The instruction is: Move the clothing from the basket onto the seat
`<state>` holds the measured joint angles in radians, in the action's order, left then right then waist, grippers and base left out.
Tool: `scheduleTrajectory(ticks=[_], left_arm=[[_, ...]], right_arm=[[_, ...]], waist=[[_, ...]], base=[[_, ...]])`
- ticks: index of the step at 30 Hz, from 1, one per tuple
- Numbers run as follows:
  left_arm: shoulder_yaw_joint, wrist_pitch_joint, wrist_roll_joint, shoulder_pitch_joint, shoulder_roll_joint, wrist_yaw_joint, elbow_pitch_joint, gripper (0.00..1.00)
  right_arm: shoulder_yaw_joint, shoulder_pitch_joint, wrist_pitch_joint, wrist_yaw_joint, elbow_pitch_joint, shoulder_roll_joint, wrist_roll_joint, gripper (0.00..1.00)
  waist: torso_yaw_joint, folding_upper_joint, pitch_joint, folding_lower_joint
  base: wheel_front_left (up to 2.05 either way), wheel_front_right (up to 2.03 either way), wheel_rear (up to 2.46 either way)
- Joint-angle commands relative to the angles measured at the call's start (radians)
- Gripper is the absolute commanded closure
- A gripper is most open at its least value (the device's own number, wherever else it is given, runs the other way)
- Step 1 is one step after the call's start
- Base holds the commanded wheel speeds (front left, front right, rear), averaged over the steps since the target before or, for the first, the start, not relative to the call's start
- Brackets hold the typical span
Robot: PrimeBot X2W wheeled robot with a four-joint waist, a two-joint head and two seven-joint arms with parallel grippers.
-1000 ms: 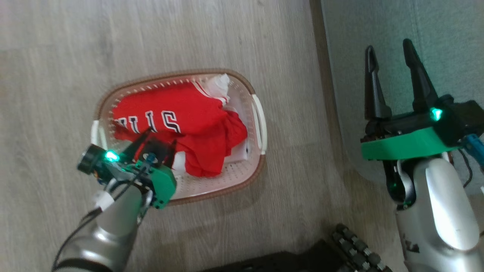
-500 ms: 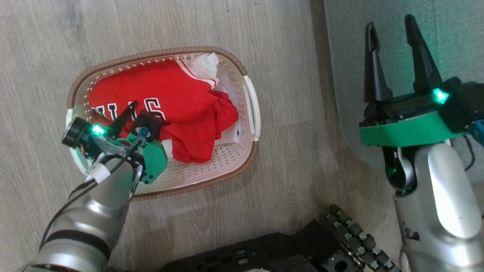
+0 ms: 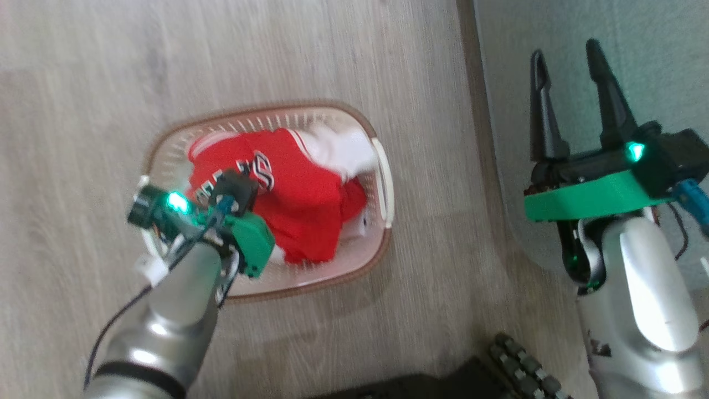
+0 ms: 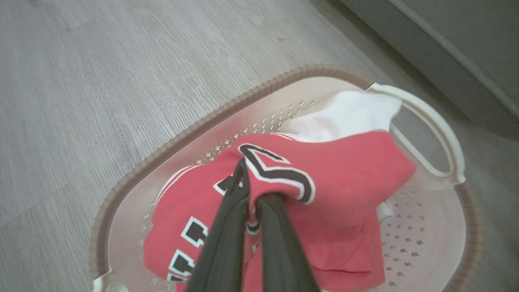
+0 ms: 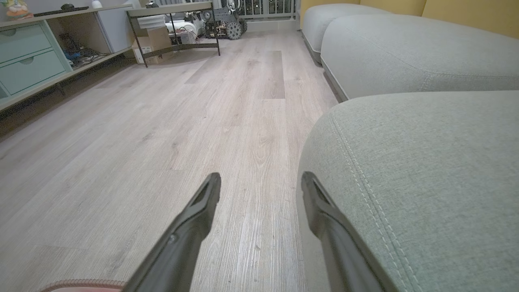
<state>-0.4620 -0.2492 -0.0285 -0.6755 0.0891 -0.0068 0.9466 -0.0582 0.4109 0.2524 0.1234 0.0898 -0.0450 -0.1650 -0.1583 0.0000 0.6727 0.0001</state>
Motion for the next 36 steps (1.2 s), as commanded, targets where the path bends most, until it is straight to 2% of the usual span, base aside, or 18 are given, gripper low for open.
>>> scheduleTrajectory(ticks=[1, 13, 25, 36], left_arm=[[0.029, -0.013, 0.008, 0.033, 0.013, -0.004, -0.027, 1.00], [0.084, -0.013, 0.139, 0.197, -0.010, -0.050, -0.214, 1.00], [0.097, -0.013, 0.196, 0.250, -0.024, -0.065, -0.313, 1.00], [0.060, 0.021, 0.227, 0.179, -0.033, -0.073, -0.381, 1.00]], right_arm=[[-0.015, -0.036, 0.009, 0.007, -0.024, -0.005, 0.006, 0.00], [-0.003, -0.177, 0.009, 0.007, 0.089, -0.005, 0.027, 0.00], [0.008, -0.332, 0.009, 0.007, 0.153, -0.005, 0.035, 0.00], [-0.005, -0.378, 0.009, 0.007, 0.152, -0.005, 0.045, 0.00]], waist=[[0.030, 0.0000, -0.059, -0.0001], [0.106, 0.0000, -0.399, -0.0001], [0.134, 0.0000, -0.658, -0.0001], [0.143, 0.0000, -0.757, -0.0001]], base=[[0.00, 0.00, 0.00], [0.00, 0.00, 0.00], [0.00, 0.00, 0.00], [0.00, 0.00, 0.00]])
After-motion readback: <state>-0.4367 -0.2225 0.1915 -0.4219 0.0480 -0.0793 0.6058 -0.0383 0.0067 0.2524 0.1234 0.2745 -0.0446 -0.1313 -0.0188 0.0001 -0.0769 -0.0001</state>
